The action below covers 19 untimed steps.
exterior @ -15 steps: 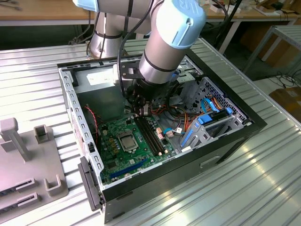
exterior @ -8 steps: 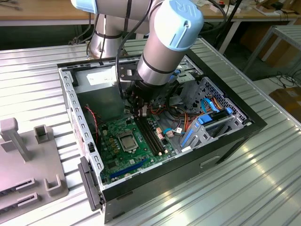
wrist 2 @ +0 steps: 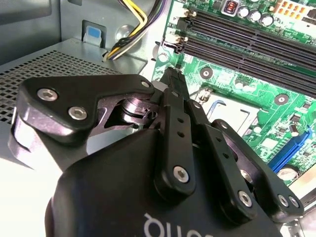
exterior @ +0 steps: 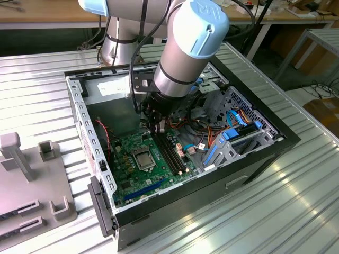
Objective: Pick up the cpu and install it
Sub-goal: 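Install the first cpu locking lever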
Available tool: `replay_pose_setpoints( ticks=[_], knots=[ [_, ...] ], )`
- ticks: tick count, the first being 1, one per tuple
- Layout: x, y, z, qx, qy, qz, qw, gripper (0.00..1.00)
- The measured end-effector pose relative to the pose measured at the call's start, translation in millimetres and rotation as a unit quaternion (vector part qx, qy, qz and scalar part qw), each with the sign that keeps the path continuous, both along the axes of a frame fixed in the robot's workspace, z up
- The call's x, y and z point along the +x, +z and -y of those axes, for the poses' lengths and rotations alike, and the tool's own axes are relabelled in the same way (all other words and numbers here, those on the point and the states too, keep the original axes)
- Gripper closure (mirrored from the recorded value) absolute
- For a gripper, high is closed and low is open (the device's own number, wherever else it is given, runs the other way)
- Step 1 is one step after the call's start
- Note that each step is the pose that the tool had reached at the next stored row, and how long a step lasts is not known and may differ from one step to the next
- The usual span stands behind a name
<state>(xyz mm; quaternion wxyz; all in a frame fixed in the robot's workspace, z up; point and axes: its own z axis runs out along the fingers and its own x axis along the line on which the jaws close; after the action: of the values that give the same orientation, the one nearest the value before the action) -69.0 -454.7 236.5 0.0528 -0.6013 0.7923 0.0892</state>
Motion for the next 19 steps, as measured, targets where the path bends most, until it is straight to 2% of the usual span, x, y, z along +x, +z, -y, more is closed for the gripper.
replay_pose_setpoints(
  ticks=[4, 11, 13, 18, 19],
  knots=[
    [-0.4, 0.0, 1.4, -0.0026, 0.002, 0.0000, 1.00000, 0.89],
    [-0.6, 0.4, 2.7, -0.0106, 0.005, 0.0000, 0.99993, 0.89],
    [-0.6, 1.3, 2.7, -0.0117, 0.007, 0.0000, 0.99991, 0.89],
    [-0.7, 4.3, 2.6, -0.0146, 0.018, 0.0002, 0.99973, 0.89],
    [-0.7, 4.8, 2.7, -0.0152, 0.026, 0.0003, 0.99954, 0.89]
  ],
)
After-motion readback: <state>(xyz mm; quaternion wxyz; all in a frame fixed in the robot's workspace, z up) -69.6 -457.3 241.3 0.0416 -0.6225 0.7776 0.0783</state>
